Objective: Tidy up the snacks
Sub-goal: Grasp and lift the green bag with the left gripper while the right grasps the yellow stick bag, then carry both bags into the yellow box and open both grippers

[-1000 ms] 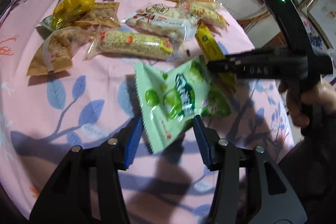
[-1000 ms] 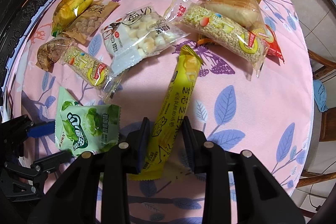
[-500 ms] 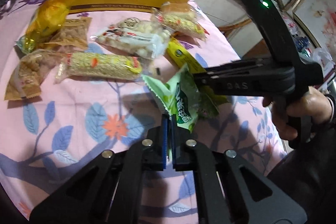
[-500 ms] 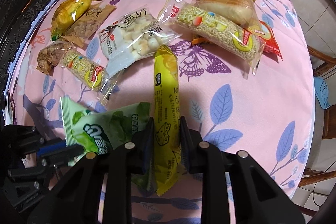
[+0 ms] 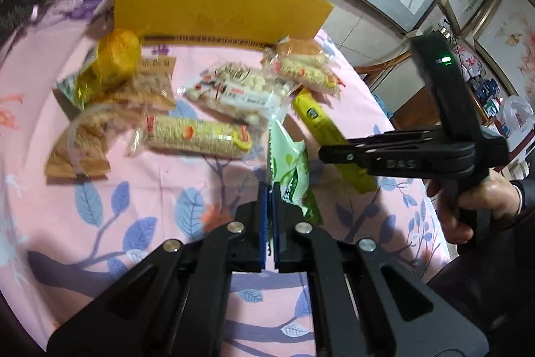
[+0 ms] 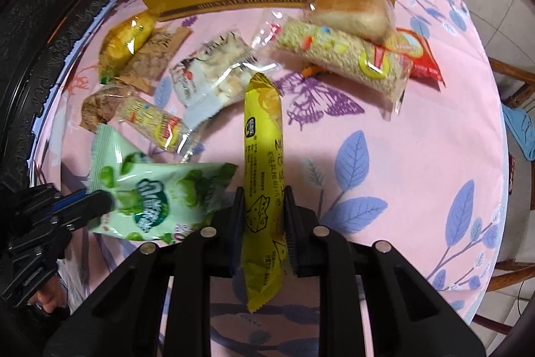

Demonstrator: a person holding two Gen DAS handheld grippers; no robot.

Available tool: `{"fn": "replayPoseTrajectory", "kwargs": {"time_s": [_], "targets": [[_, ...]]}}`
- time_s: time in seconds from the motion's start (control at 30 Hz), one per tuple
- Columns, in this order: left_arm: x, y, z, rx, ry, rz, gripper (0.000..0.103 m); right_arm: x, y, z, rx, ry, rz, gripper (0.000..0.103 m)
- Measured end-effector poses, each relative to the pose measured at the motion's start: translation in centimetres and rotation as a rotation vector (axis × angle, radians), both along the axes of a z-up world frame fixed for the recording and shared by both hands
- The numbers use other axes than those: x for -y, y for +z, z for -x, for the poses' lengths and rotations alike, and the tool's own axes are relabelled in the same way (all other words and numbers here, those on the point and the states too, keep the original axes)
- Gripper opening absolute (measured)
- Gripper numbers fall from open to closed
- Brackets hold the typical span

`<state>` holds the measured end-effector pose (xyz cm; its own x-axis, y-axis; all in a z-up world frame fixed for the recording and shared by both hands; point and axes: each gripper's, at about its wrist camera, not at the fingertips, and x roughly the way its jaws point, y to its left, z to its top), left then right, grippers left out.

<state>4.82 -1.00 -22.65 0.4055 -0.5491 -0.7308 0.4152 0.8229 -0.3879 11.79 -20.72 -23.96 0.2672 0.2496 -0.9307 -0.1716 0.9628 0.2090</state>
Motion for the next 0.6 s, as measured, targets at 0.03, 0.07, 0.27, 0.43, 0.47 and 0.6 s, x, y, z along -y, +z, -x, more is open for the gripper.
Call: {"fn": "replayPoseTrajectory", "kwargs": {"time_s": [0.03, 0.07, 0.27, 0.43, 0.47, 0.6], "targets": [[0.0, -0.5, -0.3, -0.024, 0.003, 0.018, 0.002, 0.1, -0.1, 0.0, -0.007, -0.003, -0.001, 0.022], [-0.1, -1.0, -0.5, -0.051, 0.009, 0.036, 0.003, 0.2, -0.3, 0.1, -0.018, -0.008, -0.008, 0.022], [1.3, -1.8, -1.4, -0.103, -0.010, 0.075, 0.021, 0.5, -1.4, -0.1, -0.066, -0.035, -0.050, 0.022], [4.8, -2.1, -1.8, -0.080, -0.094, 0.019, 0.028, 0.4, -1.4, 0.0, -0.060, -0.023, -0.031, 0.022], [5.4, -2.2, -2.0, -0.071, -0.094, 0.005, 0.029, 0.4, -1.4, 0.0, -0.059, -0.023, -0.031, 0.022], [6.0, -2.6, -2.7, -0.062, -0.084, -0.019, 0.021, 0.3, -1.4, -0.1, -0.059, -0.020, -0.030, 0.022]]}}
